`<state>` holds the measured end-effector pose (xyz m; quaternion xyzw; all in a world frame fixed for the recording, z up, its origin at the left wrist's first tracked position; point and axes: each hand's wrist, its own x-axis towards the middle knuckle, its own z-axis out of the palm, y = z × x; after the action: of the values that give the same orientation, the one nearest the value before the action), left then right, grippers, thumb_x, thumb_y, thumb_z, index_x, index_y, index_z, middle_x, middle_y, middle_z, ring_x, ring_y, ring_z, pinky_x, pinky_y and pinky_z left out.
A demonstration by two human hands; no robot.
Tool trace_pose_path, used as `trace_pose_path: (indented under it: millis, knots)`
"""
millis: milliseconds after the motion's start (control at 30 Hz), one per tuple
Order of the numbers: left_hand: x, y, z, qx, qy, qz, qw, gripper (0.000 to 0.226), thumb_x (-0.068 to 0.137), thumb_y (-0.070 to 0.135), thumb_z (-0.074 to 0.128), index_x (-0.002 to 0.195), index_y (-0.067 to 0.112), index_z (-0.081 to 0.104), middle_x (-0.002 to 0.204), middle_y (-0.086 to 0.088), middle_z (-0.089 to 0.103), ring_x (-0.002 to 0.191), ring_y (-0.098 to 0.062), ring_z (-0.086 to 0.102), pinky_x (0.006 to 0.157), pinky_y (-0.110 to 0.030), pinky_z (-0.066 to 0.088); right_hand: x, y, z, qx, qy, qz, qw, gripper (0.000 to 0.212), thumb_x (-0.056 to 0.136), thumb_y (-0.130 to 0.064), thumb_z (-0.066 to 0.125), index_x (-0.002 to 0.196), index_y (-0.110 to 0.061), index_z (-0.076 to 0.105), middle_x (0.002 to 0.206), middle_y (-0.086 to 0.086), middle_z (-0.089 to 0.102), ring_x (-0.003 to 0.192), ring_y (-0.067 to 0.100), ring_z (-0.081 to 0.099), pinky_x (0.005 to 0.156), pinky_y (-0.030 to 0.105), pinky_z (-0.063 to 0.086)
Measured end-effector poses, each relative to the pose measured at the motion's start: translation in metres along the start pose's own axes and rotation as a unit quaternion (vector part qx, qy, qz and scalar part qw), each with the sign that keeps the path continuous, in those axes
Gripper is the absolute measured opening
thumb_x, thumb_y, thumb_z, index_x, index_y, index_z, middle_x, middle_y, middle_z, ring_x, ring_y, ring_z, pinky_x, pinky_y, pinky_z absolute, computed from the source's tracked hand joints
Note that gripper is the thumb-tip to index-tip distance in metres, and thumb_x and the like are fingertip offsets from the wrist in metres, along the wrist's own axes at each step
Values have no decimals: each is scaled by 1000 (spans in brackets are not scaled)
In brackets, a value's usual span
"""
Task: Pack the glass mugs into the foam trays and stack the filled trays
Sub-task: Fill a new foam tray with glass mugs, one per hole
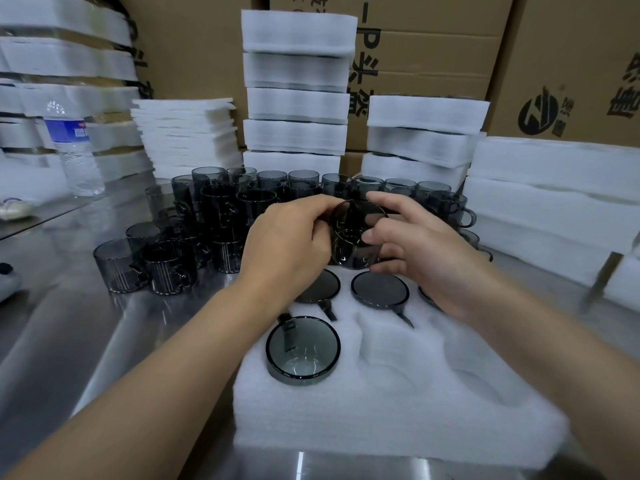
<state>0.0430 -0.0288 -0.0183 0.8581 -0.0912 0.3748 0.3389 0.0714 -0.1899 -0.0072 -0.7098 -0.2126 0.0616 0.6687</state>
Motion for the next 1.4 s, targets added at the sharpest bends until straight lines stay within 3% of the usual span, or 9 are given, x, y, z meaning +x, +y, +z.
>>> trace_pose_path:
  millis: [167,333,500,600,700,900,1100,1267,1400]
  knots:
    - [3,-4,2,-40,18,-35,998,44,80,-3,48,101,26,74,88,6,74,84,-16,66,77,-34,54,-6,1,6,-140,-14,-87,986,75,63,-32,81,129,-37,48,121,-20,56,108,-5,57,90,20,47]
    - [4,-5,3,-63,17,-38,997,45,81,-4,49,108,22,72,97,7,73,93,-5,65,88,-25,51,-7,-4,2,-154,-5,-128,980,60,69,-18,80,118,-39,52,114,-15,60,103,-2,59,90,27,51]
    - [1,-2,4,-180,-131,-44,974,59,74,12,42,125,39,53,103,9,72,100,-8,65,89,-34,52,-8,-20,-12,-153,-81,-85,981,53,56,-27,78,106,-37,63,90,-13,59,82,6,61,80,32,53]
    - [-1,-2,4,-204,-223,-38,952,62,74,19,47,129,46,41,112,10,69,109,-6,62,98,-36,47,-14,-32,-23,-162,-185,-45,968,43,58,-35,75,100,-28,71,83,-15,66,81,2,63,73,20,51]
    - [-2,-2,0,-263,-299,-46,916,62,76,16,55,134,31,42,109,3,70,106,-14,64,95,-36,49,-20,-41,-29,-235,-248,-58,938,44,62,-51,66,100,-29,72,96,-7,73,94,7,66,86,24,49]
    - [8,-4,-6,-346,-375,-95,855,62,75,26,41,135,13,46,110,-6,71,109,-16,64,97,-29,47,-27,-49,-35,-239,-327,-38,913,39,60,-43,74,93,-23,68,76,-15,55,72,3,54,63,13,43]
    - [4,-13,-5,-265,-395,-73,877,53,88,38,21,128,30,54,119,-4,68,118,-18,58,110,-49,31,-30,-46,-25,-304,-358,-45,882,47,54,-47,81,95,-29,64,82,-23,50,76,4,52,68,21,45]
    - [3,-7,-5,-263,-398,-73,876,47,84,34,26,113,35,63,121,1,67,116,-11,59,110,-44,33,-31,-43,-20,-321,-373,-35,870,46,54,-47,82,88,-28,57,81,-26,48,72,5,45,62,23,42]
    - [3,-2,-6,-238,-393,-72,885,48,81,29,30,113,23,66,120,2,67,113,-8,60,107,-38,39,-32,-43,-19,-349,-353,-17,868,47,50,-54,81,84,-32,57,74,-15,40,65,9,42,56,27,38]
